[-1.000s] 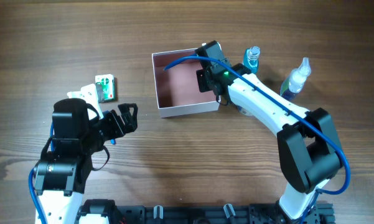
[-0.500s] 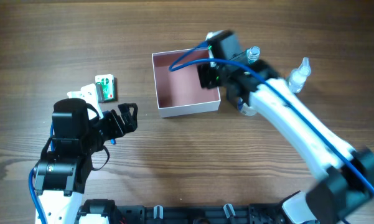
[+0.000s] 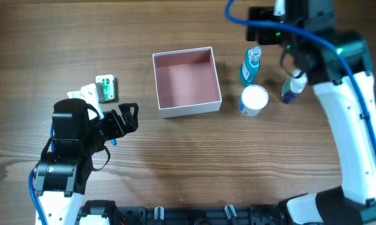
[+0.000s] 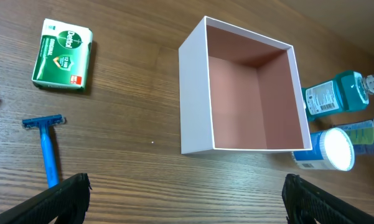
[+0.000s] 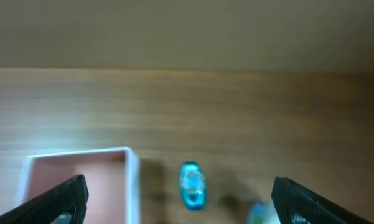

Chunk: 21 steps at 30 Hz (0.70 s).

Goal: Pack container
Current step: 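Lower the right gripper onto the blue mouthwash bottle and grasp it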

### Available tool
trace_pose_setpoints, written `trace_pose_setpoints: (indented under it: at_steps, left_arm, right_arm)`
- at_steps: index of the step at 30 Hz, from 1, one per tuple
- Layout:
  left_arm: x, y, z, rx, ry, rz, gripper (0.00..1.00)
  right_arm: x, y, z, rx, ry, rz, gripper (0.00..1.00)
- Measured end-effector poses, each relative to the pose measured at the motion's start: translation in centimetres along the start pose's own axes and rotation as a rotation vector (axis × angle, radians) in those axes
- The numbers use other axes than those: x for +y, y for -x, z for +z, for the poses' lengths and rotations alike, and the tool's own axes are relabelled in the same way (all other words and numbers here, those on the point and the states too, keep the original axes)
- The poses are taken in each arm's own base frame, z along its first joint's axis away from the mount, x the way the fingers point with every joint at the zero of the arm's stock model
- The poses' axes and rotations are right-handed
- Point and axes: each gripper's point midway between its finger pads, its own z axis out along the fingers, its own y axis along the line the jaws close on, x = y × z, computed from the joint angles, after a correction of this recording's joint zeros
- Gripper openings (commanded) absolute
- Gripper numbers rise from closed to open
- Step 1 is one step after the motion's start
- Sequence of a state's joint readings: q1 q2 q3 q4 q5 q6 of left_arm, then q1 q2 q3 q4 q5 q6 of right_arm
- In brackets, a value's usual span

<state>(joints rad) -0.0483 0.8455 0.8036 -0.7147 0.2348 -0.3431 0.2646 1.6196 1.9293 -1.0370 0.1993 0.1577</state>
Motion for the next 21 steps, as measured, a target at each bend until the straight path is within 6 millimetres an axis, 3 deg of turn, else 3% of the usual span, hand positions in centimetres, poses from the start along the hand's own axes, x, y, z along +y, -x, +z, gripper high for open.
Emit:
trace_pose_setpoints:
  at_steps: [6, 14, 21]
  left_arm:
    - [0.0, 0.0, 0.0, -0.001, -0.001, 0.000, 1.00]
    - [-0.1, 0.4, 0.0, -0.014, -0.006, 0.004, 1.00]
    - [-0.2, 0.4, 0.0, -0.016, -0.007, 0.004, 1.00]
  right_arm:
    - [-2.9, -2.7, 6.2, 0.157, -0.028, -0.002, 0.95]
    - [-1.7, -8.3, 13.7, 0.378, 0.029, -0.069, 0.99]
    - [-1.1, -11.2, 16.0, 0.480, 0.059, -0.077, 0.94]
